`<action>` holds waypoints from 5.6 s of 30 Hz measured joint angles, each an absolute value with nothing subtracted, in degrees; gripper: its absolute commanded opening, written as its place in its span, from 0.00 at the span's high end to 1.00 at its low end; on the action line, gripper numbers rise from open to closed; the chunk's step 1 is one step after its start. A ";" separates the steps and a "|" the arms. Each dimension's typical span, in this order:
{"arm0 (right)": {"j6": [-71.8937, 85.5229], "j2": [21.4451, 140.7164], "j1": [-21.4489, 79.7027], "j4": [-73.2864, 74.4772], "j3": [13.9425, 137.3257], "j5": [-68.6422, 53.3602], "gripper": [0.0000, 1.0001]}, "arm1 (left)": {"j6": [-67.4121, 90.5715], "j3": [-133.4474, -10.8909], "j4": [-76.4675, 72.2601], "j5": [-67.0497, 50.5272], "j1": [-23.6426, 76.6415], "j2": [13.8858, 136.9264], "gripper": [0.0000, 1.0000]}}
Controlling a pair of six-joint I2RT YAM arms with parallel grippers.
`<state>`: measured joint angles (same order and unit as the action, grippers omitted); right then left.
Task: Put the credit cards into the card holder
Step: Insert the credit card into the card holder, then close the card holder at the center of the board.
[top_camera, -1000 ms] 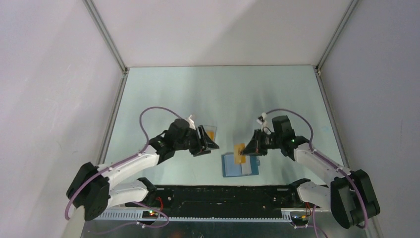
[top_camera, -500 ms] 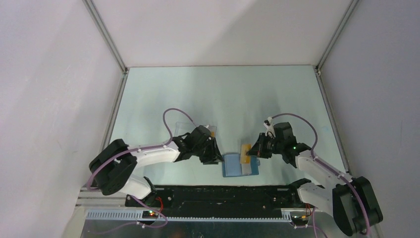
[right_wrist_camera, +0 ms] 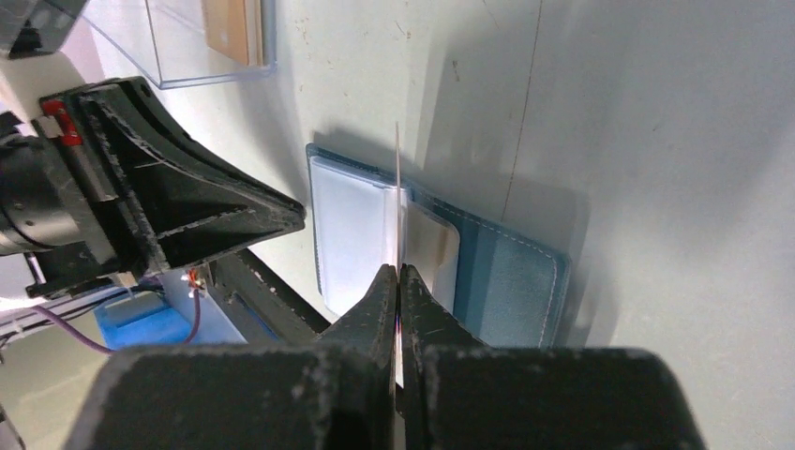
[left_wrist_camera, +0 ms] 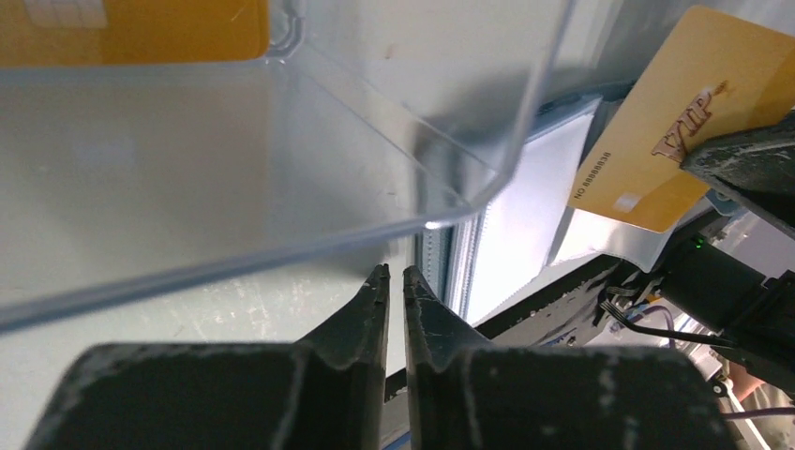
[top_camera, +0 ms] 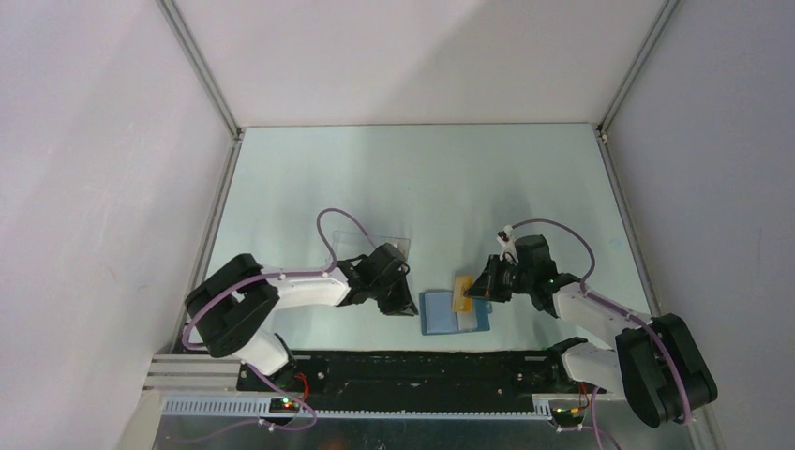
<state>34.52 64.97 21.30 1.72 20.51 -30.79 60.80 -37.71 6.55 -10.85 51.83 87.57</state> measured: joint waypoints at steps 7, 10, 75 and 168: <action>36.27 66.17 20.75 -2.17 18.72 -33.10 1.00 | 60.86 -37.74 5.10 -11.18 52.14 89.21 0.93; 36.51 66.65 20.71 -2.74 18.24 -33.87 1.00 | 60.90 -37.78 4.56 -11.35 52.21 89.49 0.95; 45.84 74.26 31.05 -5.65 19.86 -35.03 0.37 | 68.97 -36.36 5.45 -5.67 52.38 87.09 1.00; 33.15 89.60 37.65 17.39 41.06 -31.92 0.70 | 73.47 -26.11 -23.55 -21.96 50.87 76.20 0.45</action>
